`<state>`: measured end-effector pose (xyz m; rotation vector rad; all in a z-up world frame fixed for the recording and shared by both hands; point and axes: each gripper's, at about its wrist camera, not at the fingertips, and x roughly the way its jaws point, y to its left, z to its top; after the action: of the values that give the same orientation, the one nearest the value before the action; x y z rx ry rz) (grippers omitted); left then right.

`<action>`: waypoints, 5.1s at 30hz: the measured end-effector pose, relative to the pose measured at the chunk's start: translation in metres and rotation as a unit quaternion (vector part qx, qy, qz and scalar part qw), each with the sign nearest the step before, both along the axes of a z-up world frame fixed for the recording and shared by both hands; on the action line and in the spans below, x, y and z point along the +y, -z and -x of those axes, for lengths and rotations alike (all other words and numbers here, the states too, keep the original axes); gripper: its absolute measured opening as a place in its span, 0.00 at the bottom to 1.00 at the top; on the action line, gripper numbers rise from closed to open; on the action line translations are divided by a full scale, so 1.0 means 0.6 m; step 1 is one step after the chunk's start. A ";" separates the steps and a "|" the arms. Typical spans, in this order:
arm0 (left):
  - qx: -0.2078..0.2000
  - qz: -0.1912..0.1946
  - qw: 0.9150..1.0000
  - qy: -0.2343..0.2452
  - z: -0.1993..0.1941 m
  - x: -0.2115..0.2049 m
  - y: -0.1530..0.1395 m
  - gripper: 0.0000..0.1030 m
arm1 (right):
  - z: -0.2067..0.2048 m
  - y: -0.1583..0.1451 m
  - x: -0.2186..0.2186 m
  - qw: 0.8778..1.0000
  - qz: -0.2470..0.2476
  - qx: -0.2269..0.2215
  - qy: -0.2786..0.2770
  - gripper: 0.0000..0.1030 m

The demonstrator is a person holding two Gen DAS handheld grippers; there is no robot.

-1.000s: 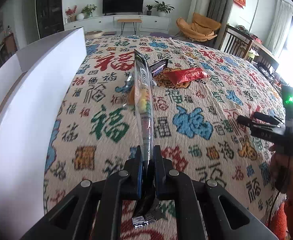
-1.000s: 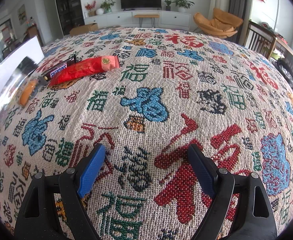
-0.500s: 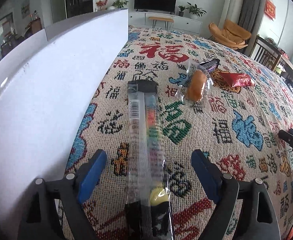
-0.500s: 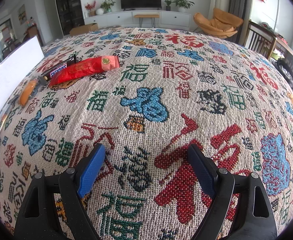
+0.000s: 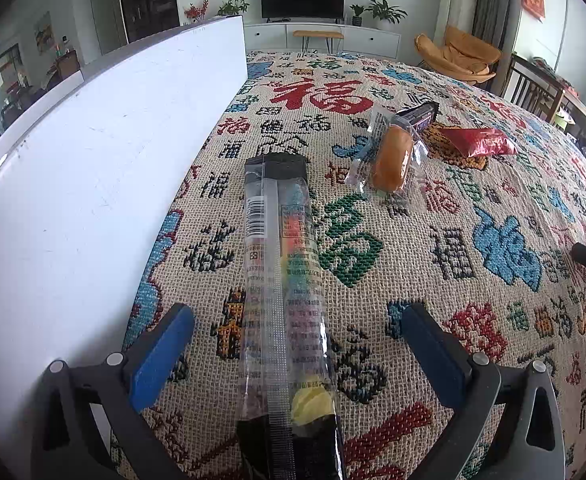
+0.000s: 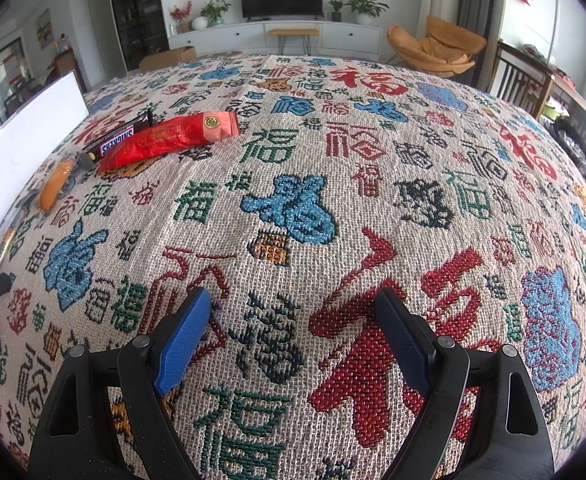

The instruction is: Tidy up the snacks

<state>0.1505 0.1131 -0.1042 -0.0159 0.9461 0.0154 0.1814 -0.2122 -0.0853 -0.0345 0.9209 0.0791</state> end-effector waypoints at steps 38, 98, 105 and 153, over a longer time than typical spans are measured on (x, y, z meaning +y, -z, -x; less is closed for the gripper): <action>-0.001 0.000 1.000 0.000 0.002 0.001 0.000 1.00 | 0.000 -0.001 -0.001 1.000 -0.001 0.000 0.000 0.84; -0.002 0.001 1.000 0.000 0.001 0.001 0.001 1.00 | -0.184 -0.030 0.405 0.982 -0.063 0.093 -0.153 0.27; -0.002 0.001 1.000 0.000 0.001 0.000 0.001 1.00 | -0.117 -0.089 0.276 0.968 -0.088 0.110 -0.209 0.21; -0.003 0.001 1.000 0.000 0.002 0.001 0.001 1.00 | 0.051 0.004 0.101 0.995 -0.001 0.003 -0.101 0.84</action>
<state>0.1491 0.1135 -0.1046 -0.0182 0.9400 0.0135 0.1506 -0.1514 -0.0880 -0.1245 0.9209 0.2680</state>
